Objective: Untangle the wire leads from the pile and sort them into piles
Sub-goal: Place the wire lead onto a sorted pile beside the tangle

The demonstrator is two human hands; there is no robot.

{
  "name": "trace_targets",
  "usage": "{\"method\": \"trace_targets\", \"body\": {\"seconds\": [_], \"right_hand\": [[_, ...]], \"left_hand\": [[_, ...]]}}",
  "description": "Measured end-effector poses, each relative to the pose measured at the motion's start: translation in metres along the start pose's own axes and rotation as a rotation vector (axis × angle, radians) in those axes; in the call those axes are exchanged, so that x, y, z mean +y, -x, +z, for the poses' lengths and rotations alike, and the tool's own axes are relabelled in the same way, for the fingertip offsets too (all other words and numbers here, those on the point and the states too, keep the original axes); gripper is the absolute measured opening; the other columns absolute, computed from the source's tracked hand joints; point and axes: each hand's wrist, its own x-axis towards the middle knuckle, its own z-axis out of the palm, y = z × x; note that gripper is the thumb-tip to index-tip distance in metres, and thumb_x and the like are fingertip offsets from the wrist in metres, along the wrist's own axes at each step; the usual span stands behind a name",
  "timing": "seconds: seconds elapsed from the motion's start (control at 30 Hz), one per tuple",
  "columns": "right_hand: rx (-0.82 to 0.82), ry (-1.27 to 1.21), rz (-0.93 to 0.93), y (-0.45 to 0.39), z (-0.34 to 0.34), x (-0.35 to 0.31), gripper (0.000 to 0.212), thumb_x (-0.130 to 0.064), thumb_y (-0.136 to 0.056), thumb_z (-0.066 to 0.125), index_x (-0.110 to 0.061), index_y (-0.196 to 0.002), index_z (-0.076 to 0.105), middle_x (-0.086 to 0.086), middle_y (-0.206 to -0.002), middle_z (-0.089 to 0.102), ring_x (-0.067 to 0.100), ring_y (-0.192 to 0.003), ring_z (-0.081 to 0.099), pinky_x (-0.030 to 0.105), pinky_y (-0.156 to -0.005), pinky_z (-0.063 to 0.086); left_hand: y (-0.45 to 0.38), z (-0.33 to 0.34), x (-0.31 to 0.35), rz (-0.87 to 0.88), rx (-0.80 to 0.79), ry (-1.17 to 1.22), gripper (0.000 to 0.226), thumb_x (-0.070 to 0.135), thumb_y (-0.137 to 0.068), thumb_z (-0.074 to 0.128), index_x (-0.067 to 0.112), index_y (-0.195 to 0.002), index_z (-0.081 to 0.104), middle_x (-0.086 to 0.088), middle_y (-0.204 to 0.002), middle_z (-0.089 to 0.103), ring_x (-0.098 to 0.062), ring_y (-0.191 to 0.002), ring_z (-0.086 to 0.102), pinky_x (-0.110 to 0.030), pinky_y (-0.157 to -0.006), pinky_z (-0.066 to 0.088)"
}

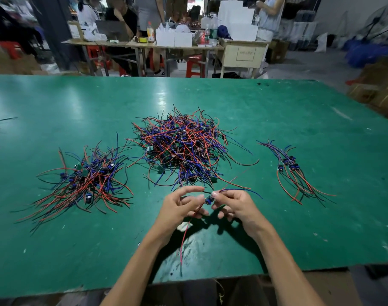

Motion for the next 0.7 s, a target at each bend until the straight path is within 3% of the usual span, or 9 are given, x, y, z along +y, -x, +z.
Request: {"method": "trace_targets", "body": {"seconds": [0.17, 0.3, 0.4, 0.53, 0.7], "right_hand": [[0.131, -0.008, -0.029, -0.004, 0.009, 0.004, 0.025, -0.035, -0.088, 0.077, -0.011, -0.094, 0.077, 0.004, -0.074, 0.073, 0.007, -0.046, 0.051, 0.015, -0.041, 0.031], [0.164, -0.042, -0.063, -0.008, 0.012, 0.011, 0.011, -0.019, -0.095, 0.071, -0.011, -0.096, 0.077, 0.003, -0.063, 0.065, 0.003, -0.04, 0.04, 0.011, -0.04, 0.03], [0.186, -0.064, -0.081, -0.011, 0.013, 0.016, 0.011, -0.016, -0.096, 0.068, -0.01, -0.096, 0.078, -0.001, -0.058, 0.062, -0.001, -0.04, 0.044, 0.009, -0.041, 0.034], [0.193, 0.012, -0.145, -0.012, 0.015, 0.022, 0.01, -0.025, -0.092, 0.075, -0.021, -0.096, 0.082, 0.002, -0.077, 0.075, 0.006, -0.064, 0.062, 0.019, -0.065, 0.05], [0.282, 0.132, -0.206, -0.013, 0.018, 0.028, 0.031, -0.054, -0.074, 0.076, -0.032, -0.096, 0.081, -0.001, -0.086, 0.079, 0.013, -0.08, 0.071, 0.042, -0.083, 0.057]], "left_hand": [[-0.001, 0.0, -0.001, -0.021, -0.02, 0.033, 0.031, -0.004, -0.088, 0.071, 0.009, -0.117, 0.068, -0.022, -0.102, 0.075, -0.031, -0.084, 0.076, -0.028, -0.07, 0.061], [-0.002, 0.003, -0.002, -0.04, -0.117, -0.005, 0.04, -0.01, -0.09, 0.065, 0.009, -0.125, 0.063, -0.025, -0.108, 0.072, -0.033, -0.089, 0.073, -0.037, -0.08, 0.063], [-0.007, 0.008, -0.001, -0.093, -0.092, 0.02, 0.04, -0.013, -0.094, 0.054, 0.011, -0.124, 0.064, -0.027, -0.105, 0.07, -0.032, -0.087, 0.072, -0.04, -0.08, 0.063], [-0.013, 0.02, 0.001, -0.112, 0.025, -0.001, 0.016, 0.009, -0.101, 0.056, 0.008, -0.117, 0.061, -0.016, -0.086, 0.073, -0.027, -0.067, 0.07, -0.037, -0.062, 0.062], [-0.017, 0.029, -0.005, -0.062, 0.128, -0.029, 0.019, 0.014, -0.098, 0.064, 0.002, -0.113, 0.061, -0.01, -0.079, 0.071, -0.019, -0.051, 0.061, -0.032, -0.048, 0.058]]}}
